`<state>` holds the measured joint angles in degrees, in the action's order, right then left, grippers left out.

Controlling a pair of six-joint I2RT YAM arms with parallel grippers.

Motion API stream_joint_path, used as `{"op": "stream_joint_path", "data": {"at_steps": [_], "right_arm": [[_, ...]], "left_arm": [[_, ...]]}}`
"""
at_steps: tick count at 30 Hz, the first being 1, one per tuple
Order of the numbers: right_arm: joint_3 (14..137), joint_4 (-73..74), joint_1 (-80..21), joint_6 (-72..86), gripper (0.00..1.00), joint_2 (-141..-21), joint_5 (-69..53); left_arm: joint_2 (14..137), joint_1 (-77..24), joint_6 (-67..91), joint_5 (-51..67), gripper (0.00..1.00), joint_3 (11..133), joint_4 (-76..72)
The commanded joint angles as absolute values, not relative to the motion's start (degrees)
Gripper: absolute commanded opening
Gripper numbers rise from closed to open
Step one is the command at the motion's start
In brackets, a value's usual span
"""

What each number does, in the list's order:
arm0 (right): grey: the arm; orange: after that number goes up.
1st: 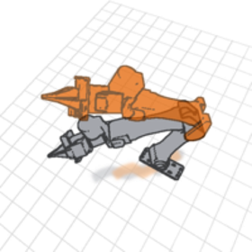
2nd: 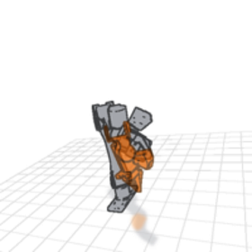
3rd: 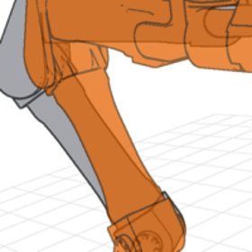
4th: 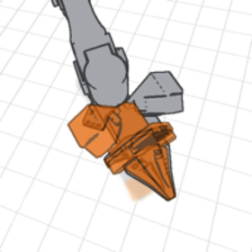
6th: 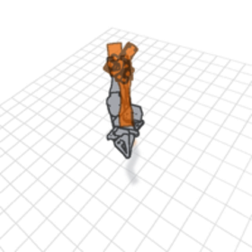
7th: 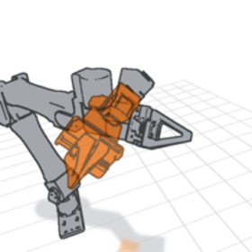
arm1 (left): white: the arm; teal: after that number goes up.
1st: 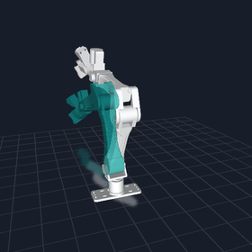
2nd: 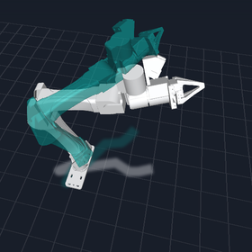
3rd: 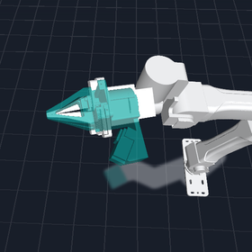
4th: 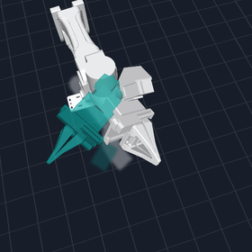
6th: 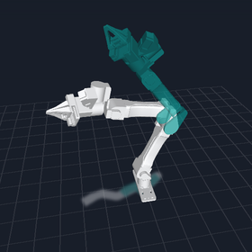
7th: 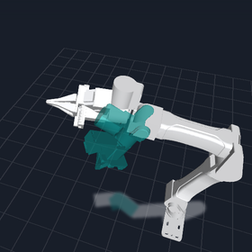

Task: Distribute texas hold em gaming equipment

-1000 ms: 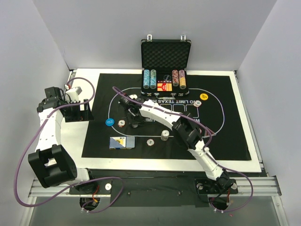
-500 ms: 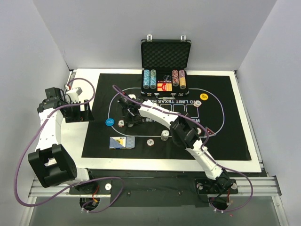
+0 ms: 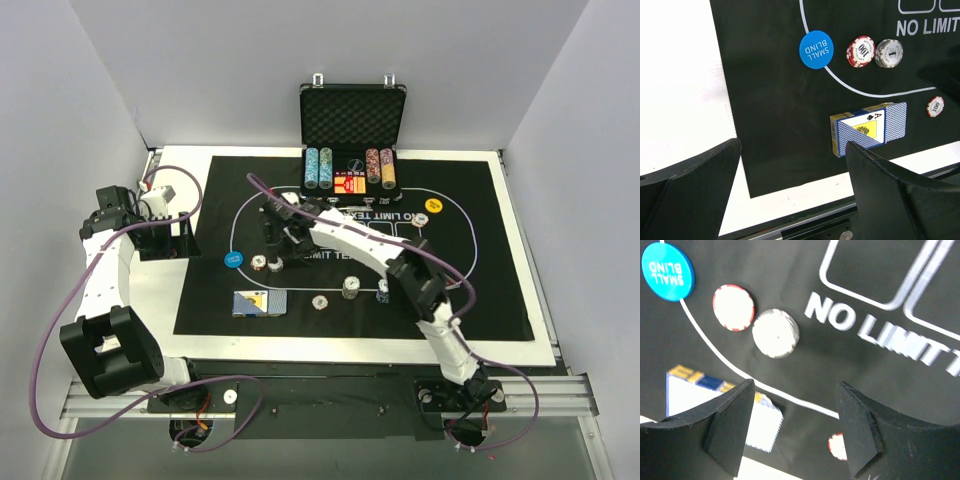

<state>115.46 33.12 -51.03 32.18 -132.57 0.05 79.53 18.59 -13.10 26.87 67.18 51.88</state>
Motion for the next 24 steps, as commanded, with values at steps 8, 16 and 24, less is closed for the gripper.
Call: {"op": "stream_joint_path", "data": {"at_steps": [8,16,24], "right_arm": [[87.7,34.7,-46.8,28.8,0.69,-103.3,11.8],[71.7,29.5,-43.7,29.8,0.71,-97.4,10.2],[69.2,25.3,-43.8,30.4,0.69,-98.6,6.4]], "left_arm": [[78.0,19.1,-13.7,29.6,0.97,67.7,51.2],[77.6,19.1,-13.3,29.5,0.97,67.8,51.2],[77.8,19.1,-13.0,29.1,0.97,68.4,51.8]]}}
